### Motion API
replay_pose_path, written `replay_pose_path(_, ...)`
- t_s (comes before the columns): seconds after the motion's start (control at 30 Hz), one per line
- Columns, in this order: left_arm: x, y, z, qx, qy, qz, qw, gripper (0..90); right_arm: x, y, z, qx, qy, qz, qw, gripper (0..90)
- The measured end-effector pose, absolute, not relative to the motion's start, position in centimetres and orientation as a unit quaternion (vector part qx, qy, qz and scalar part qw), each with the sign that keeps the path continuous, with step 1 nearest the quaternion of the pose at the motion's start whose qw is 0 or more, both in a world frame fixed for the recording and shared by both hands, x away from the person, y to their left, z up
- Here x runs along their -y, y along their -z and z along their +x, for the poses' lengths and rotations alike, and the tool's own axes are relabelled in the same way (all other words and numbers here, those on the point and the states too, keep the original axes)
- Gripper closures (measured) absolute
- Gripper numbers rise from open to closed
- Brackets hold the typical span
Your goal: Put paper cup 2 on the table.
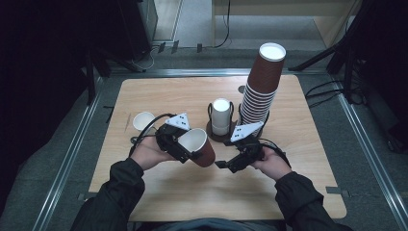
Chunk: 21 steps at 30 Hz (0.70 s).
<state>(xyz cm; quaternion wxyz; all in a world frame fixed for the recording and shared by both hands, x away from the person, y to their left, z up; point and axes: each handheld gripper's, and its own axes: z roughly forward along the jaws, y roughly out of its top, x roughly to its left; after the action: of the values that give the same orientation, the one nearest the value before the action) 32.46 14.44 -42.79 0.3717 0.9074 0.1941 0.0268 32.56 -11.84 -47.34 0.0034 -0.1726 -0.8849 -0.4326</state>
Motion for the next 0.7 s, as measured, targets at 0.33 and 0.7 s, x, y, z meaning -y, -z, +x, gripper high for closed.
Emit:
replay_pose_path(0.33,-16.3,42.9,32.4,-0.211,-0.029,0.911,0.352,9.8,12.5,47.0,32.6,0.883,0.431,-0.186,-0.005,14.6)
replay_pose_path(0.7,-19.5,42.9,31.9,-0.237,-0.037,0.907,0.345,9.8,13.0,46.8,32.8,0.885,0.429,-0.183,-0.012,14.9)
